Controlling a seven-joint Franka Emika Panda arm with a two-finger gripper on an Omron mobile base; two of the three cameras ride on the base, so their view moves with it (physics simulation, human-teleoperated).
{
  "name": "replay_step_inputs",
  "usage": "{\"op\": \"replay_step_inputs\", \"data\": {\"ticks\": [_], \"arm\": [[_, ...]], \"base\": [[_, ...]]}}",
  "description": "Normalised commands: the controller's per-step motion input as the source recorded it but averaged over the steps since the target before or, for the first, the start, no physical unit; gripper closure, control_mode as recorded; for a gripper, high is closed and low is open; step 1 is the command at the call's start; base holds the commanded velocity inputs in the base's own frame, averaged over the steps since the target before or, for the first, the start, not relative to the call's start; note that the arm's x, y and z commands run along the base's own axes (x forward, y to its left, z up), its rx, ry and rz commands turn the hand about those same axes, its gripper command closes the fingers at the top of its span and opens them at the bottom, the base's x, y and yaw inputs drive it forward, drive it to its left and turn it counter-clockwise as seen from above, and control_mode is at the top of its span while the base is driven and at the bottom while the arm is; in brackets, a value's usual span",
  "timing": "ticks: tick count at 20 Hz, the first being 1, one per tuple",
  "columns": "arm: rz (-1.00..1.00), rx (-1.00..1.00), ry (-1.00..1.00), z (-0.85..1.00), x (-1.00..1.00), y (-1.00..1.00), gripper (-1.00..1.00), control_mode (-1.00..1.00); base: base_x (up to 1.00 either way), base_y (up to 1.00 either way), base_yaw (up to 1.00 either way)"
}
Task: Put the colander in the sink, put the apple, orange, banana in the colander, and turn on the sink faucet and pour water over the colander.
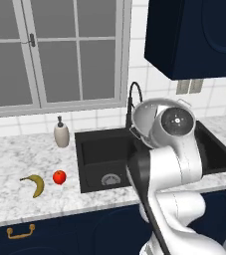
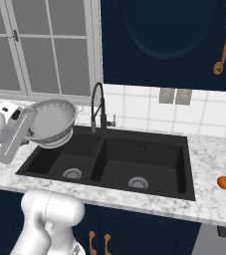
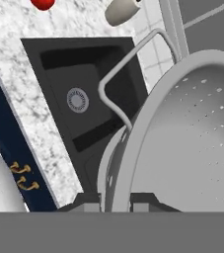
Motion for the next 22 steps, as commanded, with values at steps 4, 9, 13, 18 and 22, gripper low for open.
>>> {"op": "replay_step_inputs", "data": {"ticks": [4, 9, 13, 18, 22], "arm": [[0.1, -0.1, 0.0, 0.0, 0.02, 0.95, 1.0, -1.0], [0.12, -0.03, 0.03, -0.18, 0.27, 0.69, 1.0, -1.0], [0.08, -0.04, 0.08, -0.54, 0.49, 0.58, 1.0, -1.0], [0.04, -0.03, 0.11, -0.68, 0.6, 0.29, 1.0, -1.0], [0.0, 0.0, 0.13, -0.63, 0.58, 0.03, 1.0, -1.0]], "base": [[0.0, 0.0, 0.0], [0.0, 0.0, 0.0], [0.0, 0.0, 0.0], [0.0, 0.0, 0.0], [0.0, 0.0, 0.0]]}}
